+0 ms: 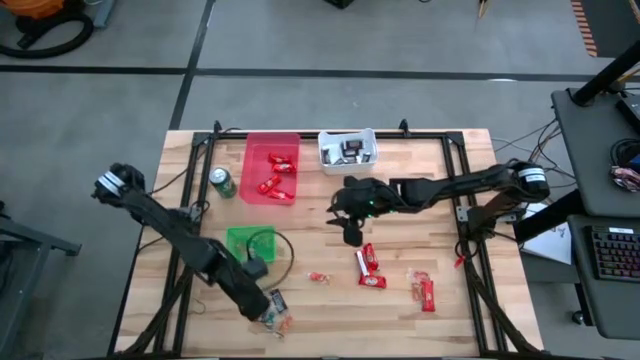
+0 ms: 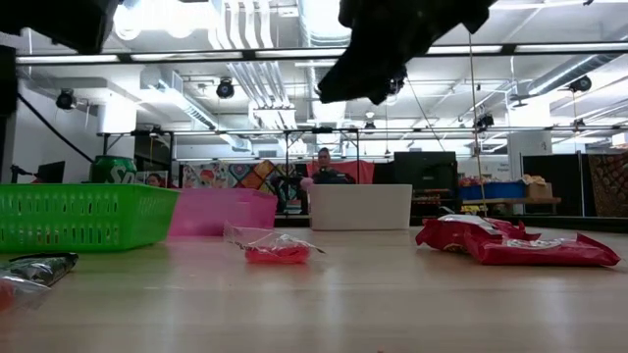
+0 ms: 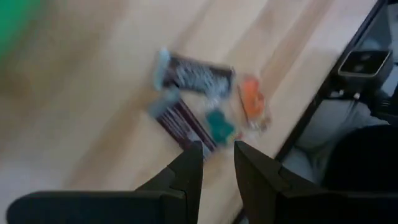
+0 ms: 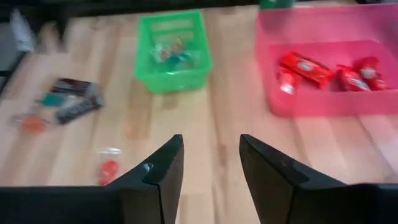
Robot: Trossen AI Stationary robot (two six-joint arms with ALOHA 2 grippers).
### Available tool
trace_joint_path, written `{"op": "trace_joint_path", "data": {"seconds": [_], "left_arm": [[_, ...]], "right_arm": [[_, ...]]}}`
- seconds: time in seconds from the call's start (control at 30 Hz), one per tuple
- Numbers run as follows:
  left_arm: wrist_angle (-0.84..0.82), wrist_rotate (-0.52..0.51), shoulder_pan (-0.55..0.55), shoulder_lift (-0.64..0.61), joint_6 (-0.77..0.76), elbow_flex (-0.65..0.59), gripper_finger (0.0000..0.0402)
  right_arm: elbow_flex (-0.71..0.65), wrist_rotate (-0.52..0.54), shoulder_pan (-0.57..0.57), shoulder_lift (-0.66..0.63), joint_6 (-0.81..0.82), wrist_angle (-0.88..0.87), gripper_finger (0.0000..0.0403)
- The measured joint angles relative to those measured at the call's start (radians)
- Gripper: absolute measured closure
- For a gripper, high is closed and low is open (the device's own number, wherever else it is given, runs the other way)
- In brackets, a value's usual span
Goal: Organize candy in baskets
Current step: Put the brown chocolate into the white bin
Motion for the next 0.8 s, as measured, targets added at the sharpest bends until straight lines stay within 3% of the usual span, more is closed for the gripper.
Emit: {"op": "trace_joint_path", "data": {"seconds": [0.13, 0.43, 0.6, 0.8], "left_arm": [[-0.044, 0.062, -0.03, 0.133, -0.035, 0.11, 0.0326], [-0.355, 0.005, -0.035, 0.369, -0.076, 0.346, 0.0319], [-0.382, -0.077, -0.042, 0.412, -0.08, 0.396, 0.0282], [-0.382, -0.101, -0.053, 0.462, -0.099, 0.395, 0.0229]], "right_arm": [[-0.022, 0.093, 0.026, -0.006, -0.018, 0.001, 0.0258], [-0.025, 0.139, 0.057, -0.007, -0.052, -0.002, 0.0272], [-0.025, 0.139, 0.066, -0.019, -0.052, -0.006, 0.0275], [-0.026, 0.138, 0.086, -0.029, -0.052, -0.018, 0.0275]]}}
